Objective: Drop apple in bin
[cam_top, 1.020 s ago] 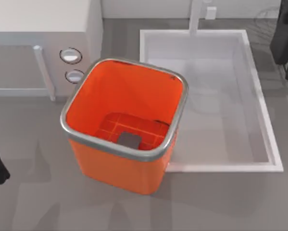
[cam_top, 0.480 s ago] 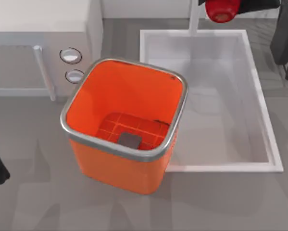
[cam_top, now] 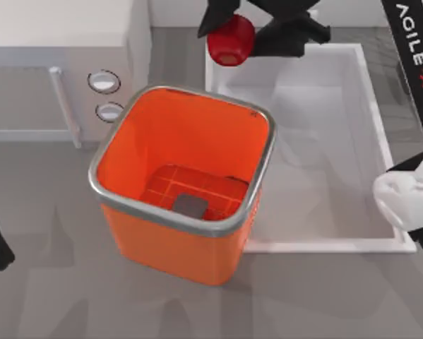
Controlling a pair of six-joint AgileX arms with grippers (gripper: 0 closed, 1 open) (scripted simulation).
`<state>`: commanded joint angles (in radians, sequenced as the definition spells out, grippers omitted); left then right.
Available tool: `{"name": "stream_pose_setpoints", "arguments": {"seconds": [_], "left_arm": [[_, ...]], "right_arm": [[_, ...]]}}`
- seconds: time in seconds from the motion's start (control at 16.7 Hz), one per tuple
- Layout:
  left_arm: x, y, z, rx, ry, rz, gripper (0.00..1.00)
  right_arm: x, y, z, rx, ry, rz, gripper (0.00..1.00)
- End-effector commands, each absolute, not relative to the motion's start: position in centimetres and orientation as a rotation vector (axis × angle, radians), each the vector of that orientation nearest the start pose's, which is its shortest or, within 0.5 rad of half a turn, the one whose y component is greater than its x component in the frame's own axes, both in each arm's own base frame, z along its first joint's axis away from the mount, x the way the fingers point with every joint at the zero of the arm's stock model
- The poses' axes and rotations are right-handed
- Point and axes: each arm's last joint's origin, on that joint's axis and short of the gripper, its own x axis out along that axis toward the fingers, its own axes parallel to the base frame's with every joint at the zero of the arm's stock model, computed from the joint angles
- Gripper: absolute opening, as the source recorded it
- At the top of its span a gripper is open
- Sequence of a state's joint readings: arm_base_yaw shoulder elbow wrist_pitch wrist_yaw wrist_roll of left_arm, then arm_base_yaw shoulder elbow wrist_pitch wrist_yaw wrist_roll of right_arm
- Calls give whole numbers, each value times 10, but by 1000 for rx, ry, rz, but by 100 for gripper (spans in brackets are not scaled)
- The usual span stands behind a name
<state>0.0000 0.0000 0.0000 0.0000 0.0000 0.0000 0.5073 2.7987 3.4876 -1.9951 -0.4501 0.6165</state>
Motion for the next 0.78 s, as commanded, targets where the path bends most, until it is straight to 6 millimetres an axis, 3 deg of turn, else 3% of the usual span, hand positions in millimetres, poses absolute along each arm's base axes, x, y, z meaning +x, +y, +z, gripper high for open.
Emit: {"name": "stream_pose_setpoints", "arguments": {"seconds": [0.42, 0.72, 0.78], "left_arm": [[106, -1, 160, 0, 0, 0, 100], [106, -1, 160, 0, 0, 0, 100], [106, -1, 160, 0, 0, 0, 100]], "right_arm": [[374, 259, 248, 433, 1629, 445, 0], [374, 259, 246, 432, 1631, 448, 0], [406, 262, 264, 473, 1374, 530, 0]]}}
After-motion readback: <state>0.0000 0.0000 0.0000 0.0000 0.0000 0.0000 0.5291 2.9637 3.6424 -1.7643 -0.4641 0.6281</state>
